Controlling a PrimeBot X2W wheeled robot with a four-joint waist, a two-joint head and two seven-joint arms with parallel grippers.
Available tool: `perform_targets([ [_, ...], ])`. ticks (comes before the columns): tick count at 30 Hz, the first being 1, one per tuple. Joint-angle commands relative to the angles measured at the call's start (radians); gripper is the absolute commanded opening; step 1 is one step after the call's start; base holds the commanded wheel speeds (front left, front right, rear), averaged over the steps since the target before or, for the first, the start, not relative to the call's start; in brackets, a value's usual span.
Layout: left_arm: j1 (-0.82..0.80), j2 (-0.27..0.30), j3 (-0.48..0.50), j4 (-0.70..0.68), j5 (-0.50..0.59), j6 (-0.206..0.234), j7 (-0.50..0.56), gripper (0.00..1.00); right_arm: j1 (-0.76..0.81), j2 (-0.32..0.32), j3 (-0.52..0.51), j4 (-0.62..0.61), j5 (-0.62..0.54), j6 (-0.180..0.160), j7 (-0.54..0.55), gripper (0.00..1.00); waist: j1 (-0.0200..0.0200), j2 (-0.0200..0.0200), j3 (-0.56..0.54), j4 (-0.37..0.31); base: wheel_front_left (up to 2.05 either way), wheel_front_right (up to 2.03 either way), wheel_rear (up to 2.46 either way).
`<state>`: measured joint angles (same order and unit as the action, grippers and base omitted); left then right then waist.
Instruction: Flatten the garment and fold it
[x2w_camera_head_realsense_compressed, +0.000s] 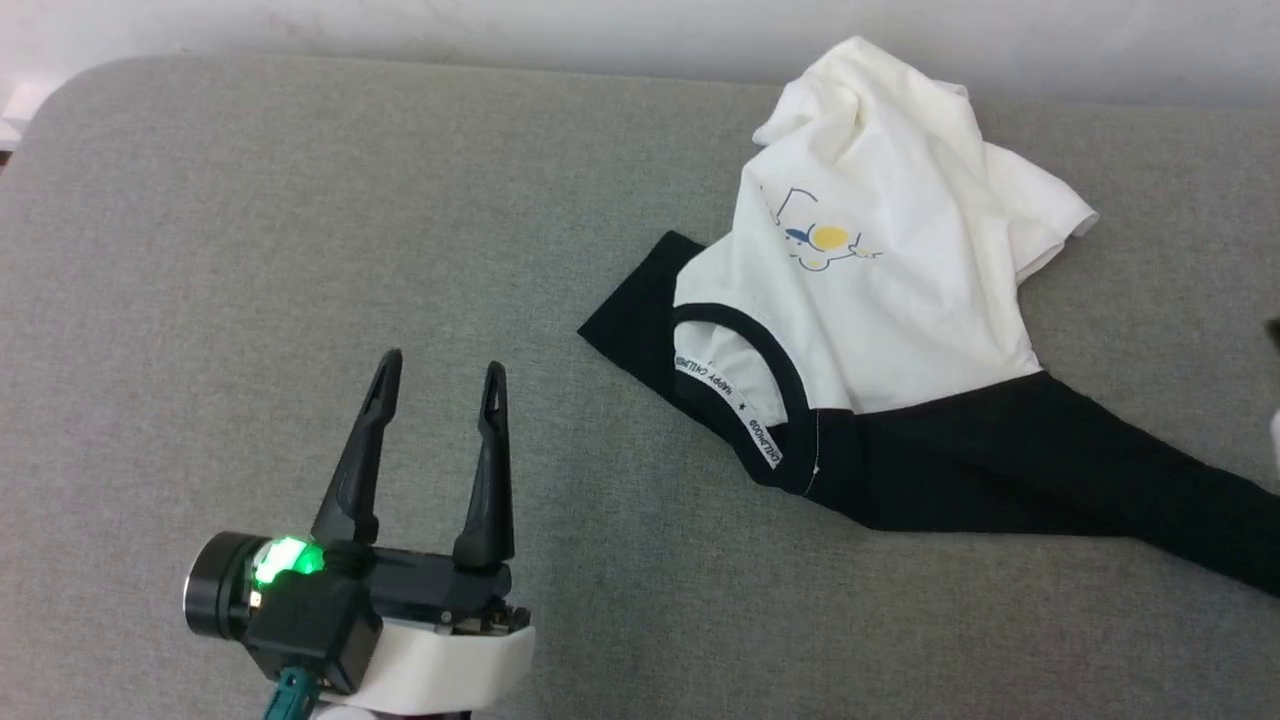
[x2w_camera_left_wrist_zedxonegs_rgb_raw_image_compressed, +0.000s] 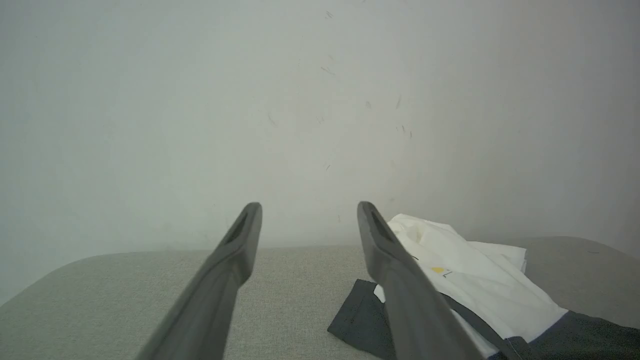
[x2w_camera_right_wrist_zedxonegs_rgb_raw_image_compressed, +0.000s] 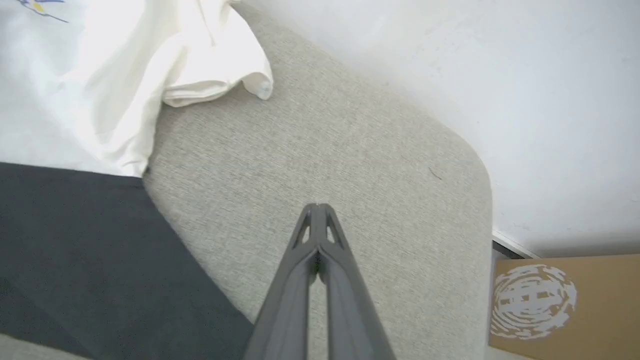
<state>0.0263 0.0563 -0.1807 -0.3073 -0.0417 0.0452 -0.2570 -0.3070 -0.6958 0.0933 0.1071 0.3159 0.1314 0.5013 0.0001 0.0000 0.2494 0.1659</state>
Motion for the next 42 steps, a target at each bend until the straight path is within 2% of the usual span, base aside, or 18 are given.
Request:
perform_targets([
  [1, -0.017, -0.003, -0.001, -0.005, -0.001, 0.006, -0.005, 1.00, -0.002, 0.016, 0.006, -0.019, 0.017, -0.001, 0.002, 0.46, -0.0001, 0.0000, 0.011, -0.002, 0.00, 0.00, 0.00],
  [2, -0.018, -0.003, -0.001, -0.006, -0.002, 0.007, -0.005, 1.00, 0.005, 0.026, 0.009, -0.036, 0.035, -0.001, 0.003, 1.00, -0.0001, 0.0000, 0.014, -0.002, 0.00, 0.00, 0.00],
  [7, -0.018, -0.004, 0.002, 0.003, -0.004, 0.007, -0.005, 1.00, 0.075, 0.066, 0.045, -0.084, 0.150, -0.001, 0.061, 1.00, -0.0001, 0.0000, 0.014, 0.009, 0.00, 0.00, 0.00],
  [11, -0.015, -0.004, 0.002, 0.004, -0.005, 0.004, -0.005, 1.00, 0.139, 0.039, 0.093, -0.100, 0.221, -0.001, 0.143, 1.00, -0.0001, 0.0000, 0.009, 0.021, 0.00, 0.00, 0.00],
  [14, -0.017, -0.005, 0.001, 0.002, -0.005, 0.001, -0.005, 1.00, 0.166, 0.016, 0.109, -0.098, 0.222, -0.001, 0.153, 1.00, -0.0001, 0.0000, 0.018, 0.034, 0.00, 0.00, 0.00],
  [19, -0.020, -0.005, -0.001, -0.003, -0.001, 0.003, -0.005, 1.00, 0.164, 0.018, 0.113, -0.032, 0.178, -0.001, 0.100, 1.00, -0.0001, 0.0000, 0.037, 0.057, 0.00, 0.00, 0.00],
  [20, -0.019, -0.005, 0.000, -0.003, 0.000, 0.004, -0.005, 1.00, 0.160, 0.025, 0.108, -0.011, 0.165, -0.001, 0.094, 0.77, -0.0001, 0.0000, 0.039, 0.059, 0.00, 0.00, 0.00],
  [21, -0.018, -0.005, 0.001, -0.004, 0.000, 0.005, -0.005, 1.00, 0.155, 0.031, 0.104, 0.006, 0.155, -0.001, 0.088, 0.07, -0.0001, 0.0000, 0.040, 0.061, 0.00, 0.00, 0.00],
  [22, -0.018, -0.005, 0.002, -0.004, 0.001, 0.005, -0.005, 1.00, 0.151, 0.039, 0.099, 0.022, 0.147, -0.001, 0.086, 0.00, -0.0001, 0.0000, 0.040, 0.063, 0.00, 0.00, 0.00],
  [26, -0.013, -0.005, 0.006, 0.000, 0.002, 0.009, -0.005, 1.00, 0.138, 0.051, 0.088, 0.038, 0.127, -0.001, 0.071, 0.00, -0.0001, 0.0000, 0.028, 0.060, 0.00, 0.00, 0.00],
  [31, -0.006, -0.006, 0.003, 0.007, -0.002, 0.009, -0.005, 1.00, 0.099, 0.038, 0.036, -0.012, 0.119, -0.001, 0.030, 0.00, -0.0001, 0.0000, 0.004, 0.046, 0.00, 0.00, 0.00],
  [36, -0.012, -0.006, -0.011, 0.005, -0.005, 0.003, -0.005, 1.00, 0.056, -0.068, -0.038, -0.063, 0.054, -0.001, 0.042, 0.00, -0.0001, 0.0000, 0.014, 0.058, 0.00, 0.00, 0.00],
  [42, -0.014, -0.006, -0.026, 0.010, -0.011, 0.007, -0.005, 1.00, 0.058, -0.165, -0.114, -0.007, -0.034, -0.001, 0.089, 0.00, -0.0001, 0.0000, 0.052, 0.104, 0.00, 0.00, 0.00],
])
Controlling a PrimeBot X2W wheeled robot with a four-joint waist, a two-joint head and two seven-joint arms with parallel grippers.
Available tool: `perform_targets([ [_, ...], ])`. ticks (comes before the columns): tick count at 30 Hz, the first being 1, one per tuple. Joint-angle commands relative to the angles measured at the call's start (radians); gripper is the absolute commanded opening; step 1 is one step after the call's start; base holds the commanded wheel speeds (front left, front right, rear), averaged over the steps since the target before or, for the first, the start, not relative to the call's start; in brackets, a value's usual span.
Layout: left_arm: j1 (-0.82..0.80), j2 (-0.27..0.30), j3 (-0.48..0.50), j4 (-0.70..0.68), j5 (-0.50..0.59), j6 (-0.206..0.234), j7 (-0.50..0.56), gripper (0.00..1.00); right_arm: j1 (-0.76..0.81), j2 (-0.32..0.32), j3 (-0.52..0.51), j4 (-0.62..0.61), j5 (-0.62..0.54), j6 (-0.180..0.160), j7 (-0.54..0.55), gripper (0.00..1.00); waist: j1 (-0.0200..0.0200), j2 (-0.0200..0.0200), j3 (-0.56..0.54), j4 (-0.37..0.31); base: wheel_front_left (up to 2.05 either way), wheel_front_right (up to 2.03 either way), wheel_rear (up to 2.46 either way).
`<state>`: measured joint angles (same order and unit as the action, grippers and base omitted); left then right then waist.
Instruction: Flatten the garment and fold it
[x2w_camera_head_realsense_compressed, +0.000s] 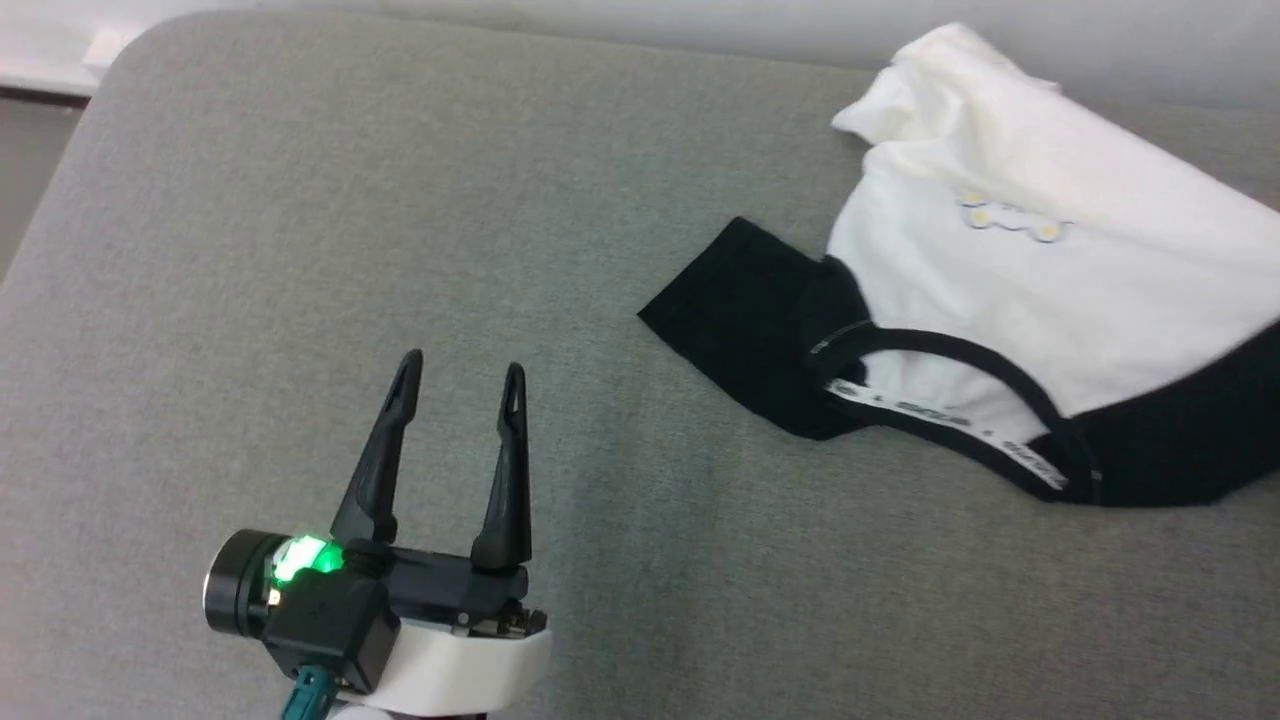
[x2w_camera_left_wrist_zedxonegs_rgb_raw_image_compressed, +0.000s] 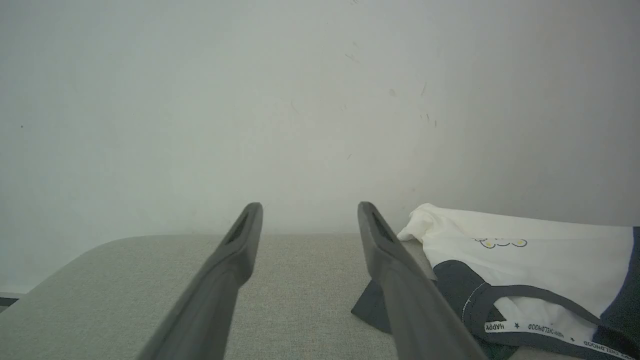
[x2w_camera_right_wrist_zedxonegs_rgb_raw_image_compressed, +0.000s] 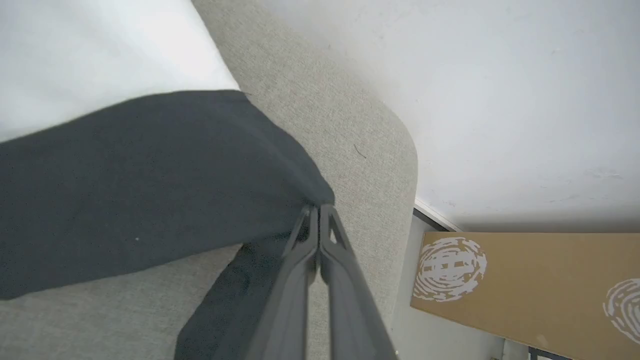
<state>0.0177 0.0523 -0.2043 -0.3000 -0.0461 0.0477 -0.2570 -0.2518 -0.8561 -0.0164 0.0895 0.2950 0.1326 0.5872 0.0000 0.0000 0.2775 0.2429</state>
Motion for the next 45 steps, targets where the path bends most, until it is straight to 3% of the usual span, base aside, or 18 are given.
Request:
perform_targets([
  [1, -0.005, -0.002, -0.004, 0.003, -0.007, 0.006, -0.005, 1.00, 0.010, -0.016, -0.015, 0.030, -0.034, -0.002, 0.006, 0.00, 0.0000, 0.0000, 0.030, 0.036, 0.00, 0.00, 0.00],
  [5, -0.010, -0.002, -0.009, 0.002, -0.008, 0.007, -0.005, 1.00, 0.046, -0.047, -0.049, 0.103, -0.155, -0.002, -0.019, 0.00, 0.0000, 0.0000, 0.054, 0.062, 0.00, 0.00, 0.00],
  [10, -0.019, -0.002, -0.008, 0.003, -0.004, 0.005, -0.005, 1.00, 0.062, 0.035, -0.106, 0.144, -0.242, -0.002, -0.062, 0.00, 0.0000, 0.0000, 0.073, 0.062, 0.00, 0.00, 0.00],
  [11, -0.021, -0.002, -0.008, 0.003, -0.003, 0.004, -0.005, 1.00, 0.058, 0.054, -0.113, 0.148, -0.249, -0.002, -0.075, 0.11, 0.0000, 0.0000, 0.074, 0.057, 0.00, 0.00, 0.00],
  [12, -0.024, -0.002, -0.007, 0.004, -0.002, 0.003, -0.005, 1.00, 0.051, 0.072, -0.118, 0.150, -0.258, -0.002, -0.090, 0.38, 0.0000, 0.0000, 0.074, 0.051, 0.00, 0.00, 0.00],
  [13, -0.027, -0.002, -0.007, 0.005, -0.001, 0.002, -0.005, 1.00, 0.044, 0.088, -0.119, 0.152, -0.266, -0.002, -0.106, 0.82, 0.0000, 0.0000, 0.072, 0.045, 0.00, 0.00, 0.00],
  [14, -0.030, -0.002, -0.006, 0.007, 0.000, 0.001, -0.005, 1.00, 0.035, 0.105, -0.120, 0.155, -0.271, -0.002, -0.120, 1.00, 0.0000, 0.0000, 0.069, 0.037, 0.00, 0.00, 0.00],
  [20, -0.035, -0.002, 0.004, 0.019, 0.002, -0.008, -0.005, 1.00, -0.007, 0.192, -0.133, 0.156, -0.245, -0.002, -0.171, 1.00, 0.0000, 0.0000, 0.010, -0.013, 0.00, 0.00, 0.00],
  [28, 0.012, -0.002, 0.028, 0.020, 0.003, -0.014, -0.005, 1.00, 0.029, 0.391, -0.216, 0.029, -0.146, -0.002, -0.266, 1.00, 0.0000, 0.0000, -0.101, -0.089, 0.00, 0.00, 0.00],
  [32, 0.037, 0.001, 0.035, 0.011, 0.006, -0.021, -0.005, 1.00, 0.101, 0.530, -0.274, -0.102, -0.138, -0.002, -0.368, 1.00, 0.0000, 0.0000, -0.141, -0.124, 0.00, 0.00, 0.00],
  [33, 0.037, 0.001, 0.035, 0.011, 0.006, -0.021, -0.005, 1.00, 0.101, 0.530, -0.274, -0.102, -0.138, -0.002, -0.368, 1.00, 0.0000, 0.0000, -0.141, -0.124, 0.00, 0.00, 0.00],
  [39, 0.069, 0.002, 0.026, 0.001, 0.006, -0.043, -0.005, 1.00, 0.262, 0.756, -0.331, -0.283, -0.180, -0.002, -0.551, 1.00, 0.0000, 0.0000, -0.176, -0.151, 0.00, 0.00, 0.00],
  [43, 0.086, 0.001, 0.022, -0.007, 0.004, -0.048, -0.005, 1.00, 0.383, 0.802, -0.333, -0.321, -0.173, -0.002, -0.674, 1.00, 0.0000, 0.0000, -0.183, -0.159, 0.00, 0.00, 0.00],
  [45, 0.092, 0.002, 0.026, -0.007, 0.003, -0.052, -0.005, 1.00, 0.431, 0.805, -0.319, -0.294, -0.108, -0.002, -0.704, 1.00, 0.0000, 0.0000, -0.183, -0.170, 0.00, 0.00, 0.00],
])
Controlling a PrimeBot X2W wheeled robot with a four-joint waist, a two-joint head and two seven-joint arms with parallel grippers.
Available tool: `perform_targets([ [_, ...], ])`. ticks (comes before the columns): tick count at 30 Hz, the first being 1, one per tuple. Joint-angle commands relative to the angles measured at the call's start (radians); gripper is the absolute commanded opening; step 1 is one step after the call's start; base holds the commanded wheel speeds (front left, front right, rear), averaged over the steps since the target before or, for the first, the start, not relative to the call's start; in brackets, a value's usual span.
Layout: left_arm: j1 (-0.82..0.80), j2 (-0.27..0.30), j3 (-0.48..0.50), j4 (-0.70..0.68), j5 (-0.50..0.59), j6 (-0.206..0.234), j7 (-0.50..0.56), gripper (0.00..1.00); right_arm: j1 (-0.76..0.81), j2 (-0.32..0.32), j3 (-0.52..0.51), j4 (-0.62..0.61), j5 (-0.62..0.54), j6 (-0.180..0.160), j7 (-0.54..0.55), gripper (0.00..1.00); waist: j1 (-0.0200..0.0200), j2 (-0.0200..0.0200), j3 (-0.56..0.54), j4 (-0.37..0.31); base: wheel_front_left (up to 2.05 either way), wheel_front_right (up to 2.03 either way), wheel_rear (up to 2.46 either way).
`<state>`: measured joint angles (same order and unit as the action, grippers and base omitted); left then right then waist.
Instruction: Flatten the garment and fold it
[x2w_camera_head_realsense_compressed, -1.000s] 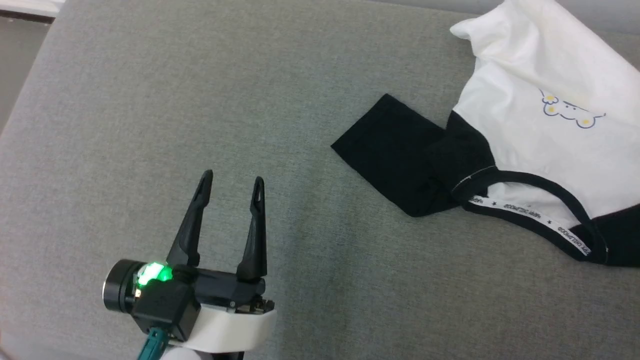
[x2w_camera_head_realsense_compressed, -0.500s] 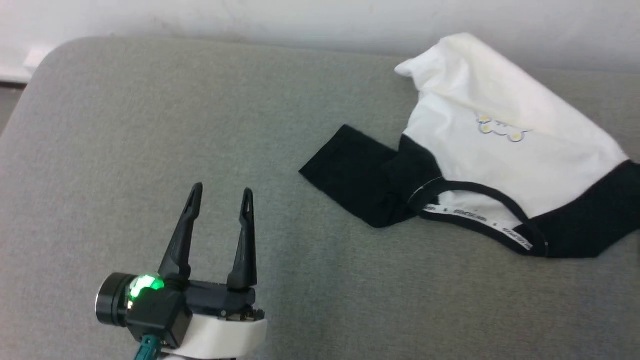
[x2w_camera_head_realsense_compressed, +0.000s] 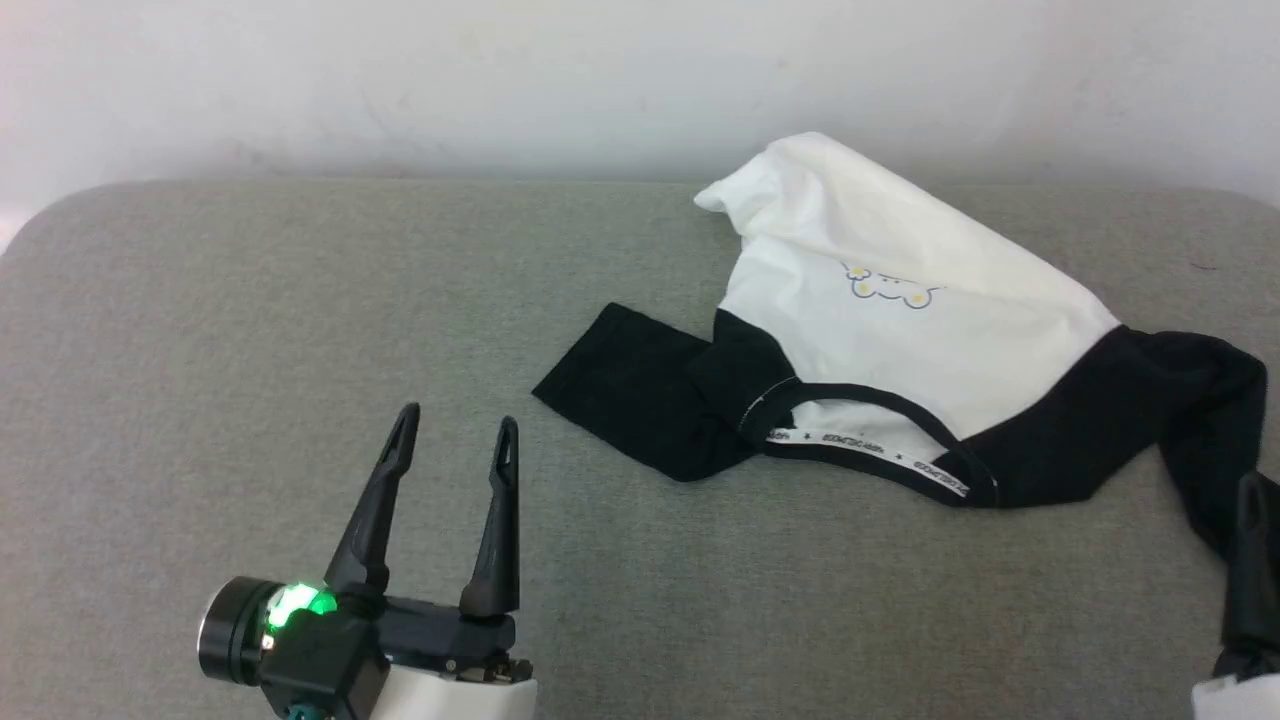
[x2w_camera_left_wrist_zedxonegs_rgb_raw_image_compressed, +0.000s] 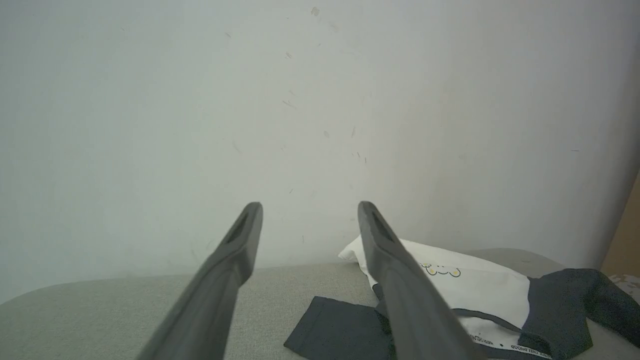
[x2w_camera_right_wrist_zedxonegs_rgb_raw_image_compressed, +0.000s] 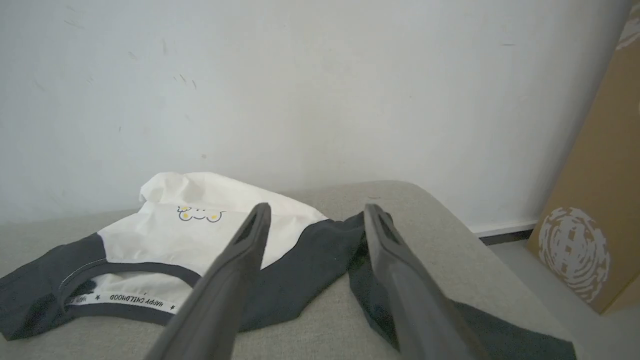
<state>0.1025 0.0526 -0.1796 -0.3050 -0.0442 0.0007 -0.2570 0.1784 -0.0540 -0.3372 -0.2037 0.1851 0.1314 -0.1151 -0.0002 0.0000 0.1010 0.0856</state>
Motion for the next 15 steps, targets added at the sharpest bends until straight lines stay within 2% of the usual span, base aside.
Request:
perform_targets([
  [1, 0.007, 0.003, 0.003, 0.000, 0.003, -0.007, -0.005, 1.00, 0.017, 0.003, 0.009, 0.014, 0.027, -0.001, -0.019, 1.00, 0.0002, 0.0000, -0.005, -0.020, 0.00, 0.00, 0.00],
  [5, -0.029, 0.016, 0.004, 0.023, 0.012, -0.026, -0.005, 1.00, 0.028, 0.003, 0.056, 0.035, 0.051, -0.001, -0.071, 1.00, 0.0002, 0.0000, 0.009, -0.054, 0.00, 0.00, 0.00],
  [9, -0.114, 0.037, -0.011, 0.119, 0.022, -0.056, 0.004, 1.00, -0.016, 0.004, 0.073, 0.012, 0.037, -0.001, -0.104, 1.00, 0.0002, 0.0000, 0.030, -0.080, 0.00, 0.00, 0.00],
  [15, -0.327, 0.086, -0.078, 0.315, 0.055, -0.105, 0.189, 1.00, -0.058, 0.004, 0.097, -0.023, 0.029, -0.001, -0.115, 1.00, 0.0002, 0.0000, 0.081, -0.102, 0.00, 0.00, 0.00],
])
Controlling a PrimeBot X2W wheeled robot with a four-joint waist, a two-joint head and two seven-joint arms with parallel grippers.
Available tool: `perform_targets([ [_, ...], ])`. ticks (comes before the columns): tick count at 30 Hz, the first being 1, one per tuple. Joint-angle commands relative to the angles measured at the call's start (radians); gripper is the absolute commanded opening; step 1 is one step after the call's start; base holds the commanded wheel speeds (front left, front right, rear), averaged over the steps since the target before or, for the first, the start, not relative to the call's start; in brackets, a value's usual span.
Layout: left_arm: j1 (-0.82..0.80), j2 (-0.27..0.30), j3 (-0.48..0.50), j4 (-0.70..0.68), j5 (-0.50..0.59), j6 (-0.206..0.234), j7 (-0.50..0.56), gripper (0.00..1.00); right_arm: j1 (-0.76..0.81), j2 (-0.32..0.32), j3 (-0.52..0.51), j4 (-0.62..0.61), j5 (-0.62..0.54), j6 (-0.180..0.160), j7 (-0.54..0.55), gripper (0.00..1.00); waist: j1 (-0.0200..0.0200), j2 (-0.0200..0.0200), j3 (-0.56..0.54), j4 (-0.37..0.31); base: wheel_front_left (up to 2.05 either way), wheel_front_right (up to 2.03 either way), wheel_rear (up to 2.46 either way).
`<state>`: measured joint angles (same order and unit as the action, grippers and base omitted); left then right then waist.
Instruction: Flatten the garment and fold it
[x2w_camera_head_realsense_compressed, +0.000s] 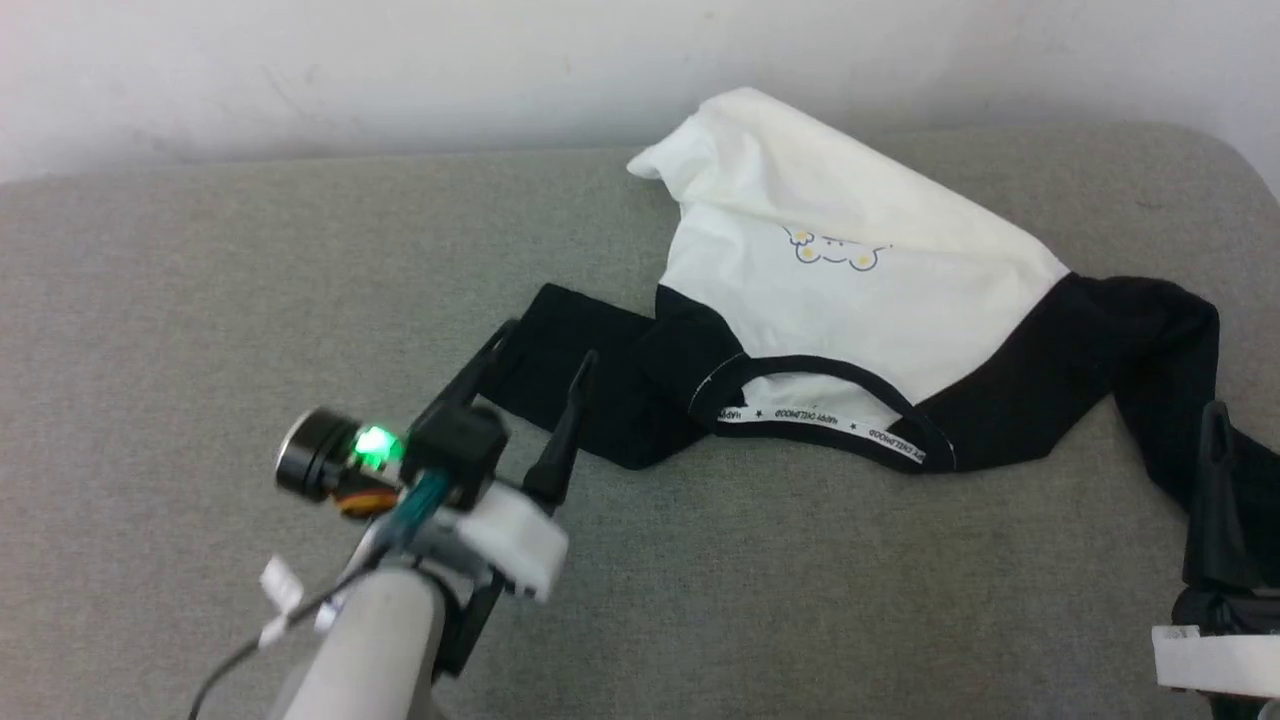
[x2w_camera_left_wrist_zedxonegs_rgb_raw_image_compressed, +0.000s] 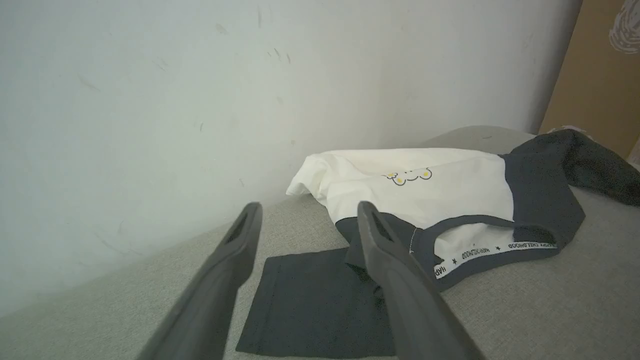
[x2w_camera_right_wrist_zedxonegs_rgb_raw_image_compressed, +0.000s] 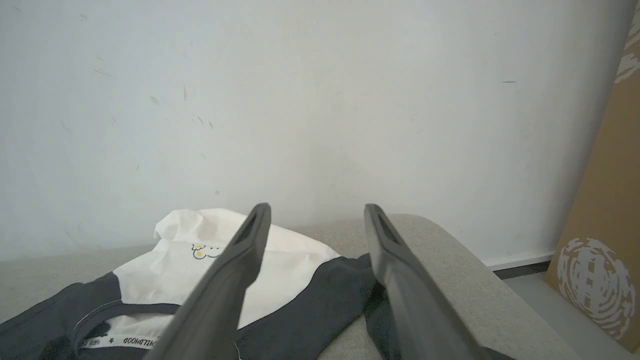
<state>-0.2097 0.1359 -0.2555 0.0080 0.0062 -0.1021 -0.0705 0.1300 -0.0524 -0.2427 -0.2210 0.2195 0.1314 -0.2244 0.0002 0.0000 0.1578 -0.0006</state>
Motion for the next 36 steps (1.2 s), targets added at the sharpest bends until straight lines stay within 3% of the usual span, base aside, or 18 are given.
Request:
perform_targets([
  [1, -0.049, 0.007, -0.011, 0.034, 0.008, -0.006, 0.037, 1.00, -0.014, 0.002, 0.007, -0.010, -0.005, -0.001, -0.007, 1.00, -0.0002, 0.0000, 0.034, -0.022, 0.00, 0.00, 0.00],
  [8, -0.258, 0.038, -0.103, 0.271, 0.000, -0.025, 0.315, 1.00, -0.044, 0.002, 0.036, -0.037, 0.009, -0.001, -0.016, 1.00, -0.0002, 0.0000, 0.099, -0.061, 0.00, 0.00, 0.00],
  [17, -0.373, 0.067, -0.141, 0.501, -0.031, -0.028, 0.535, 1.00, -0.082, 0.002, 0.023, -0.057, 0.020, -0.001, -0.025, 1.00, -0.0002, 0.0000, 0.147, -0.112, 0.00, 0.00, 0.00],
  [18, -0.375, 0.065, -0.141, 0.516, -0.034, -0.028, 0.552, 0.75, -0.083, 0.002, 0.019, -0.056, 0.020, -0.001, -0.026, 1.00, -0.0002, 0.0000, 0.148, -0.113, 0.00, 0.00, 0.00],
  [19, -0.376, 0.063, -0.142, 0.526, -0.037, -0.027, 0.562, 0.00, -0.083, 0.002, 0.015, -0.056, 0.020, -0.001, -0.026, 1.00, -0.0002, 0.0000, 0.148, -0.113, 0.00, 0.00, 0.00],
  [28, -0.360, 0.042, -0.124, 0.479, -0.086, -0.010, 0.490, 0.00, -0.072, 0.002, -0.015, -0.057, 0.013, -0.001, -0.027, 1.00, -0.0002, 0.0000, 0.095, -0.038, 0.00, 0.00, 0.00],
  [33, -0.316, 0.058, -0.024, 0.308, -0.148, 0.060, 0.385, 0.00, -0.059, 0.002, -0.013, -0.068, 0.010, -0.001, -0.016, 1.00, -0.0002, 0.0000, 0.060, 0.025, 0.00, 0.00, 0.00],
  [36, -0.252, 0.096, 0.064, 0.171, -0.209, 0.089, 0.384, 0.00, -0.049, 0.002, -0.017, -0.068, 0.013, -0.001, -0.010, 1.00, -0.0002, 0.0000, 0.042, 0.058, 0.00, 0.00, 0.00],
])
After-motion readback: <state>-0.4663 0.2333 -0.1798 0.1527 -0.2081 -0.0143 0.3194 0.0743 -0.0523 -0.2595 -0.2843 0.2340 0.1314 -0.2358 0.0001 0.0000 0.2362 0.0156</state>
